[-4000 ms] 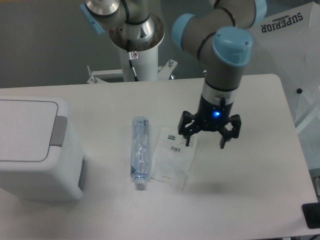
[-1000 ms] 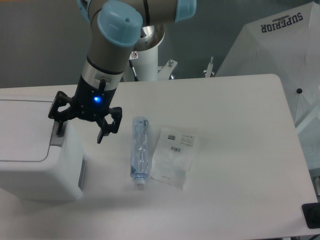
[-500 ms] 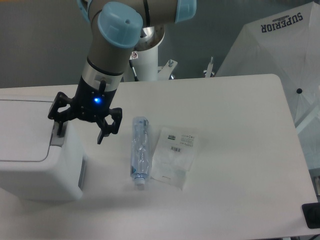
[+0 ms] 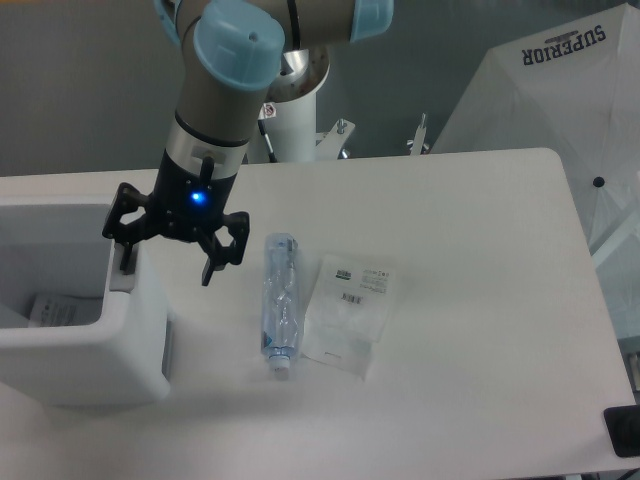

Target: Open the trash can

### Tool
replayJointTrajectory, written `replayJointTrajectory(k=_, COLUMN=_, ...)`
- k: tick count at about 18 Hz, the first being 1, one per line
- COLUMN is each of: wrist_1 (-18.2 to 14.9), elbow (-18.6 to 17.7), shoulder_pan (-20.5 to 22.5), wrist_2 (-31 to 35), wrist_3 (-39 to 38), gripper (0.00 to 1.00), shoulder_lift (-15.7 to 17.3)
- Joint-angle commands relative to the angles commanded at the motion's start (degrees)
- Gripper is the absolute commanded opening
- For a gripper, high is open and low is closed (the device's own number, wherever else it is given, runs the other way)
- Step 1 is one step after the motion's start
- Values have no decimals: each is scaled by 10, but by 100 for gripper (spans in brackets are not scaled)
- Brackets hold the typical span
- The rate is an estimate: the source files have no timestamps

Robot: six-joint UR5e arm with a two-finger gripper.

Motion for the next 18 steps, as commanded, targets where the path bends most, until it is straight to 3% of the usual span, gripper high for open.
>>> replayJointTrajectory(k=6, wrist_1=4, elbow=27, shoulder_pan=83, wrist_2=3, wrist_3=29, gripper=100, shoulder_lift=-8)
replayJointTrajectory(k=11, wrist_1=4, elbow=12, shoulder_pan=137, wrist_2=85, wrist_3=117, gripper=100, shoulder_lift=-11)
replayJointTrajectory(k=14, wrist_1=4, elbow=9, shoulder_pan=179, wrist_2=95, wrist_3=205, gripper=100, shoulder_lift=-26)
replayJointTrajectory(k=18, wrist_1=0, elbow=8, shoulder_pan=221, wrist_2=104, wrist_3=392, gripper=100, shoulder_lift=-45)
